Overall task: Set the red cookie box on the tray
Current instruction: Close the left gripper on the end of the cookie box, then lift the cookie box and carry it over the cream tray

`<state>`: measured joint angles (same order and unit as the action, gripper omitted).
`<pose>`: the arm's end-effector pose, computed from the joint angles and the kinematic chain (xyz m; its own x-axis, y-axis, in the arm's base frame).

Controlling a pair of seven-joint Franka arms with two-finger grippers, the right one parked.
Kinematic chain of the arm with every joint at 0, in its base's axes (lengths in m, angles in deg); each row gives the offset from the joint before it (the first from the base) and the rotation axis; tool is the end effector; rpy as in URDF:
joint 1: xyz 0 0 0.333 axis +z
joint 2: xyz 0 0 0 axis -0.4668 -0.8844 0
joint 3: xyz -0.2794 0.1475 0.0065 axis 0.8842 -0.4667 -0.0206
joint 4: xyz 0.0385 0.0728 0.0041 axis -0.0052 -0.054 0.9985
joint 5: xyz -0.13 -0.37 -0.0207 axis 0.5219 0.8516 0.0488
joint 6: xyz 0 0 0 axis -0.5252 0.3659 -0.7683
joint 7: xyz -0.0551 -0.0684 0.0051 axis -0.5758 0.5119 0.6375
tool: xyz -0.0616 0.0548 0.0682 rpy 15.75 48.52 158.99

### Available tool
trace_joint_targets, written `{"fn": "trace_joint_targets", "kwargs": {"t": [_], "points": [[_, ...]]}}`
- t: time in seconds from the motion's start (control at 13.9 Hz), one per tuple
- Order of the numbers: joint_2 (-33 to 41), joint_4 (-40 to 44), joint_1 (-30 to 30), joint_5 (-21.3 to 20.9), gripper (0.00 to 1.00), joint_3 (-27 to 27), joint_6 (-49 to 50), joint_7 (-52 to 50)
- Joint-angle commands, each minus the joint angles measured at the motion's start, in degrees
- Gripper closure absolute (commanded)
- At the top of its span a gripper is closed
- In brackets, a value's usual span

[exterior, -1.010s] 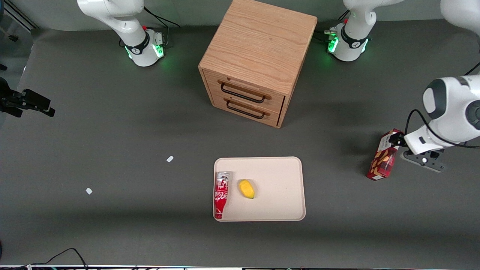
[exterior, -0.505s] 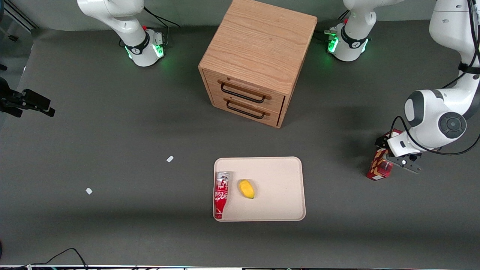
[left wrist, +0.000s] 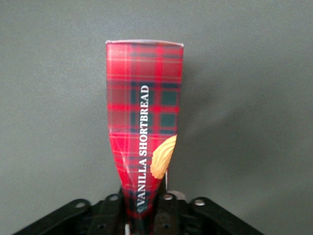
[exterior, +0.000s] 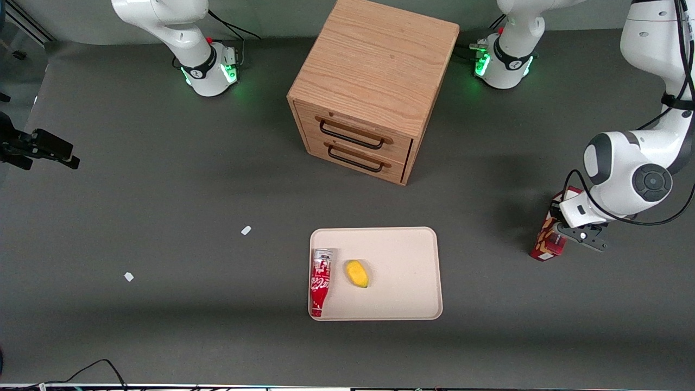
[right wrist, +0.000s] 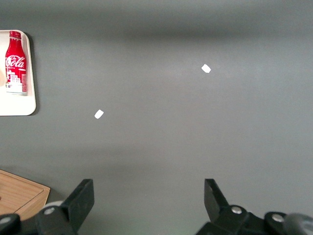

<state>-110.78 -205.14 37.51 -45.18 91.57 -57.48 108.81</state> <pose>0.5818 0.0548 0.2398 0.8844 -0.4622 -0.0650 -0.4642 -0.8855 -0.0182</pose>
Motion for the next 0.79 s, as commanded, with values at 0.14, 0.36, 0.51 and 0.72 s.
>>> {"fn": "trace_joint_targets", "kwargs": {"t": [0.14, 0.36, 0.51, 0.72], "points": [[1.22, 2.72, -0.27, 1.11, 1.00, -0.14, 3.92, 0.86], [2.98, 10.88, -0.80, 1.55, 1.00, 0.39, 15.42, -0.46], [3.33, 16.85, -1.76, 2.42, 1.00, 0.56, 23.15, -2.82], [4.64, 21.71, -2.91, 3.22, 1.00, 2.05, 31.78, -8.35]]}}
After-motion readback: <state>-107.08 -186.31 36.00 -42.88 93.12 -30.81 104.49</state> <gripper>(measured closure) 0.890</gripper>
